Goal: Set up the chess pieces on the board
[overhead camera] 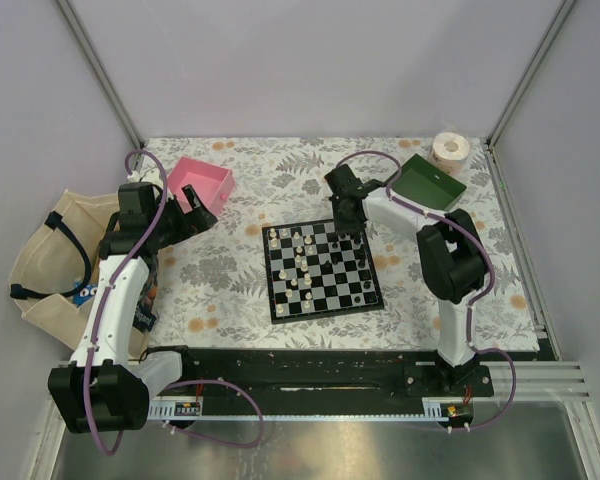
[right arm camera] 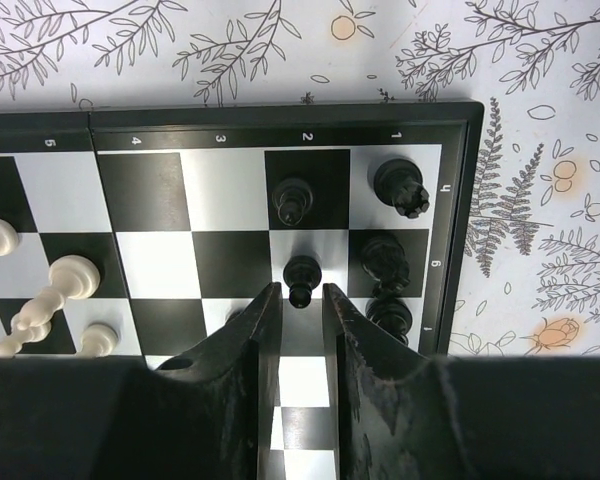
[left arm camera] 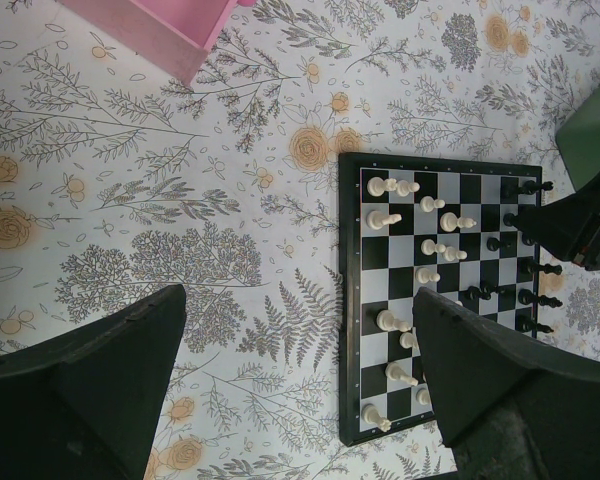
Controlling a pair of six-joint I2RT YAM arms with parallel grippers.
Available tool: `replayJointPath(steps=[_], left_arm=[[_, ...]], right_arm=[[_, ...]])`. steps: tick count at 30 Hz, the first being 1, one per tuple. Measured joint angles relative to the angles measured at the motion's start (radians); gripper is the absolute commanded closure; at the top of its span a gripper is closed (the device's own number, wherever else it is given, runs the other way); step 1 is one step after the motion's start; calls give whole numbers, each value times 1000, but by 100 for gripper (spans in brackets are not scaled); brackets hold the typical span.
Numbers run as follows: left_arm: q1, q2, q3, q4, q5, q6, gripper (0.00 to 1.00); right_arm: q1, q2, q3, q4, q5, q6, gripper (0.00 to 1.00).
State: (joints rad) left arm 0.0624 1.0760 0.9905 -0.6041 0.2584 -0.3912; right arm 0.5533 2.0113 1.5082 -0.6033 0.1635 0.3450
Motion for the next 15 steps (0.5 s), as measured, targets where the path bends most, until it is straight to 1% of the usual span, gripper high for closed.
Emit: replayJointPath(steps=[8, 15], left_arm=[[0, 0, 0, 0, 0, 0, 1], [0, 0, 0, 0, 0, 0, 1]], right_arm=[[0, -83, -9, -3, -10, -1, 65], [3, -170, -25, 8, -69, 3, 63]])
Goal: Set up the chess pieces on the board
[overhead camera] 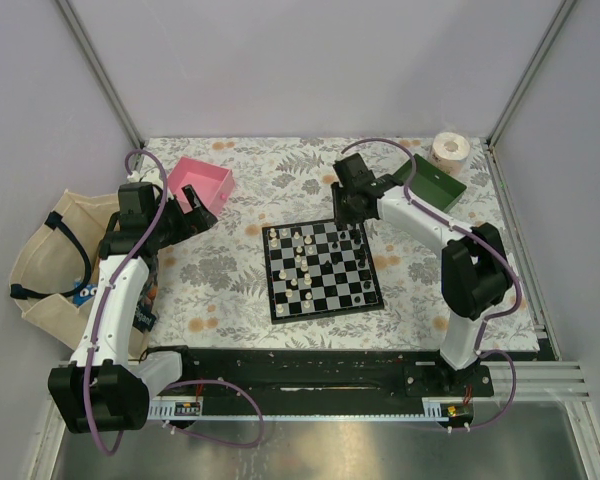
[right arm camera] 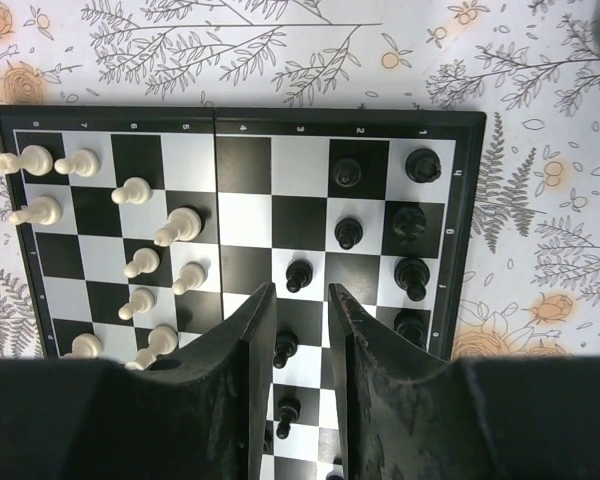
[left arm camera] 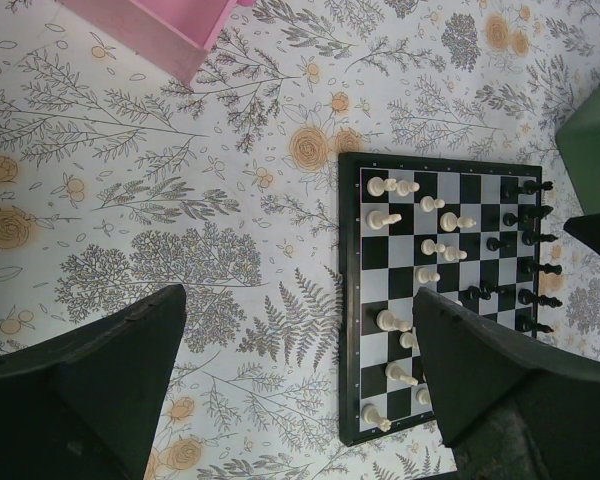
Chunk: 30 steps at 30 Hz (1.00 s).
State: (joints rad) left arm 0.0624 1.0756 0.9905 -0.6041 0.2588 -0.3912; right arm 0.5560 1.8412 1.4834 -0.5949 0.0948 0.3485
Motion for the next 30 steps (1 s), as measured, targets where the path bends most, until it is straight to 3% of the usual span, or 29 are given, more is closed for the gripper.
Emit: replayJointPath(steps=[30], left_arm=[[0, 0, 0, 0, 0, 0, 1]], right_arm=[[56, 123, -25, -2, -28, 24, 59]])
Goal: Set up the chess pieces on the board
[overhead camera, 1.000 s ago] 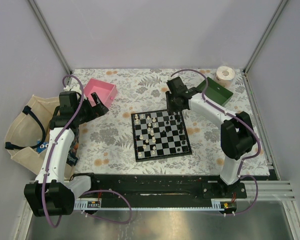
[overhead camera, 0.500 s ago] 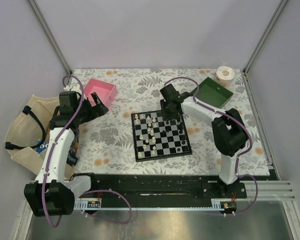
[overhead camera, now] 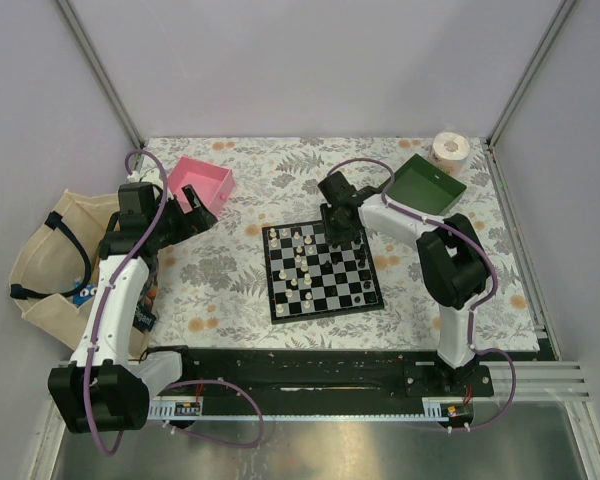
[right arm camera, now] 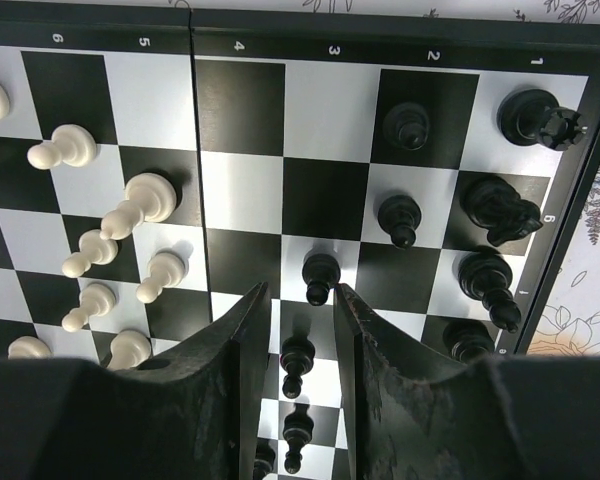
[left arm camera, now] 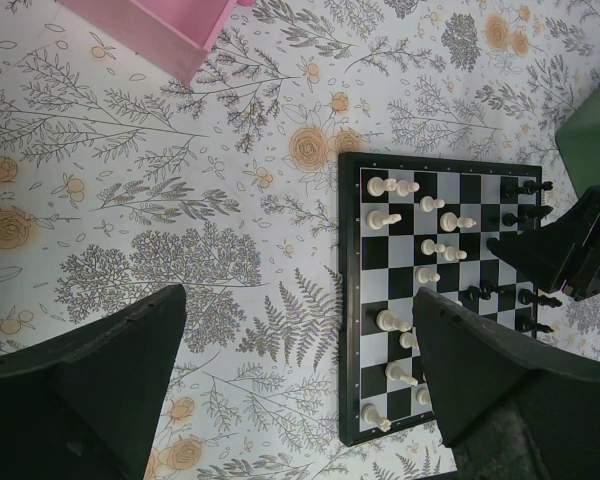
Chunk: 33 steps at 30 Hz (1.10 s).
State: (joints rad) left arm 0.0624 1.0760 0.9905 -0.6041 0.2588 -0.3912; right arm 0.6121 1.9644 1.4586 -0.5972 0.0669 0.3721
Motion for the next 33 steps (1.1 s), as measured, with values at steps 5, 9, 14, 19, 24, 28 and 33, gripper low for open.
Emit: replayJointPath(steps=[5, 9, 14, 19, 24, 28, 33], left_arm=[[0, 0, 0, 0, 0, 0, 1], [0, 0, 0, 0, 0, 0, 1], [0, 0, 0, 0, 0, 0, 1], [0, 0, 0, 0, 0, 0, 1], [0, 0, 0, 0, 0, 0, 1], [0, 0, 0, 0, 0, 0, 1], [0, 0, 0, 0, 0, 0, 1]], right_arm=[[0, 6, 2, -3, 3, 0, 62], [0, 16, 6, -2, 4, -2, 68], [0, 20, 7, -4, 6, -2, 79], [0, 20, 7, -6, 24, -5, 90], [0, 18, 5, -5, 36, -9, 91], [0, -17, -38, -6, 55, -10, 91], [-5, -70, -83, -13, 71, -10, 91]])
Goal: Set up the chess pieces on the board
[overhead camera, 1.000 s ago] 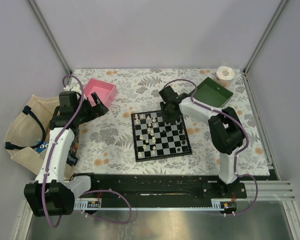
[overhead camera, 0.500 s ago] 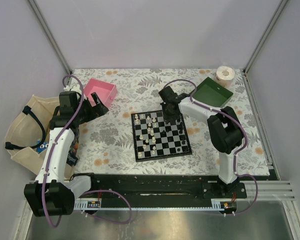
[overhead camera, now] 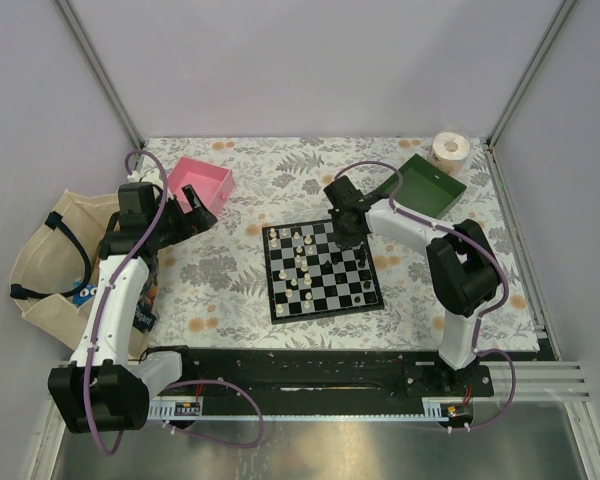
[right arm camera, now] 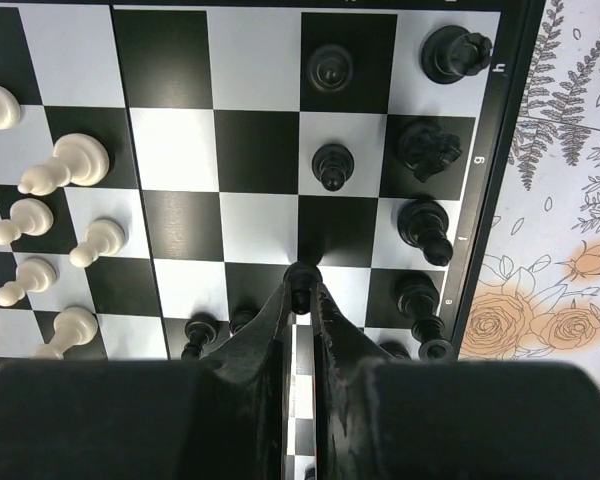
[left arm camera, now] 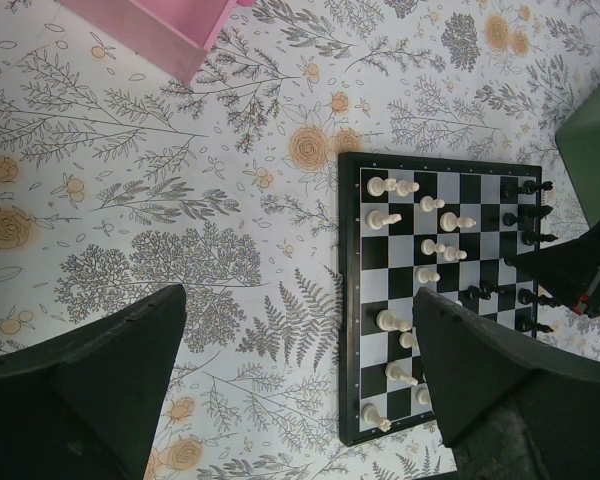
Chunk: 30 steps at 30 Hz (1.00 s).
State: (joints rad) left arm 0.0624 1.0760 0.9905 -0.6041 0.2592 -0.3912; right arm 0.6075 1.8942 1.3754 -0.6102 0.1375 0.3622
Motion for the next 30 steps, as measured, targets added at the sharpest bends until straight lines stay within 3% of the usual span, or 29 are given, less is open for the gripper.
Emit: replayJointPath(steps=[30], left_arm=[[0, 0, 0, 0, 0, 0, 1]], right_arm=[[-35, 24, 2, 16, 1, 0, 89]])
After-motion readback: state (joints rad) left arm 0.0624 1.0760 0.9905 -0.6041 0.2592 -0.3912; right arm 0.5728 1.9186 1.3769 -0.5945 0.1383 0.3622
